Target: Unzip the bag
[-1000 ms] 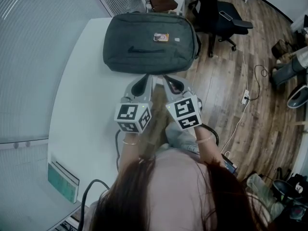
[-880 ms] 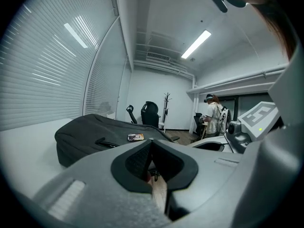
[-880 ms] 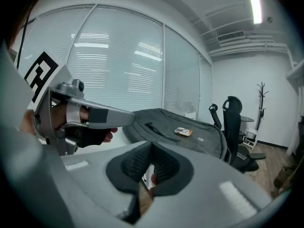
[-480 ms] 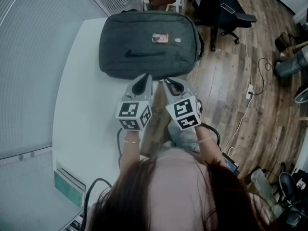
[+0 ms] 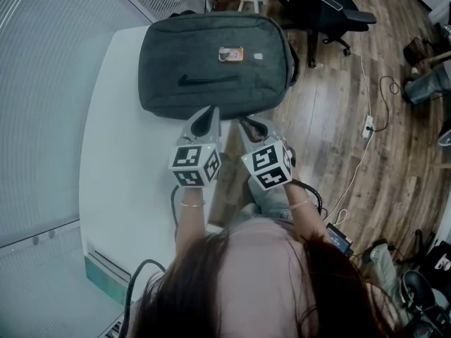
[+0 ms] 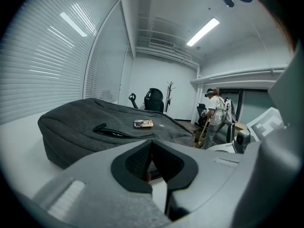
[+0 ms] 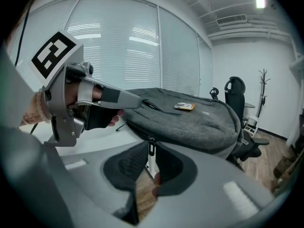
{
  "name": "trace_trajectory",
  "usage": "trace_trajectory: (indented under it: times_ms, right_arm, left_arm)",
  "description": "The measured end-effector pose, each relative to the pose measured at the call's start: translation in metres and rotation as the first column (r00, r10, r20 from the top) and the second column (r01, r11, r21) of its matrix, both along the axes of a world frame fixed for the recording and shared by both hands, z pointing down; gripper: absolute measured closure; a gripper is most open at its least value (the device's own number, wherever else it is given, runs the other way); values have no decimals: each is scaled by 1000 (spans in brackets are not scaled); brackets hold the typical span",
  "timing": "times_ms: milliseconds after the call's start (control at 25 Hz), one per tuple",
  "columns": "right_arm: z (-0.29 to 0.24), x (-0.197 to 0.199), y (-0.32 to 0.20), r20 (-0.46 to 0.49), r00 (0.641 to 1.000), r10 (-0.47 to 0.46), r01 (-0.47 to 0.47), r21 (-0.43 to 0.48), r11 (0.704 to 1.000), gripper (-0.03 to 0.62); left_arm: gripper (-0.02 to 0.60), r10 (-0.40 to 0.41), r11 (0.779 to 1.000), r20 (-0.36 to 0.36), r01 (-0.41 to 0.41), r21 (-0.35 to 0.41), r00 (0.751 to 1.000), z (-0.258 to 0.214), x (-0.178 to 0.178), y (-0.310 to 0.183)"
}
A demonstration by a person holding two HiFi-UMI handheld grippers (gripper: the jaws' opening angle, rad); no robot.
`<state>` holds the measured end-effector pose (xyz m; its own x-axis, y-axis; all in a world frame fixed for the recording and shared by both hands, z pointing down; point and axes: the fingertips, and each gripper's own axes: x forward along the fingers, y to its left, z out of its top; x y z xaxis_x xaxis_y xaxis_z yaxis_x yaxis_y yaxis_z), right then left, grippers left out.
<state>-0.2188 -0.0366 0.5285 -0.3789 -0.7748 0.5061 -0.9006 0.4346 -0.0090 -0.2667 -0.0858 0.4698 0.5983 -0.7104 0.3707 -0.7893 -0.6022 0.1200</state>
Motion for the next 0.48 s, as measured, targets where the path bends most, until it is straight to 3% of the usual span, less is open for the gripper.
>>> trace_trajectory:
  times_ms: [480]
  right_arm:
    - [29,-3,-4,82,997,17,-12,-71,997,519]
  left_arm:
    - [571,-4,1000,29,5,-28,1000,19,2,-10]
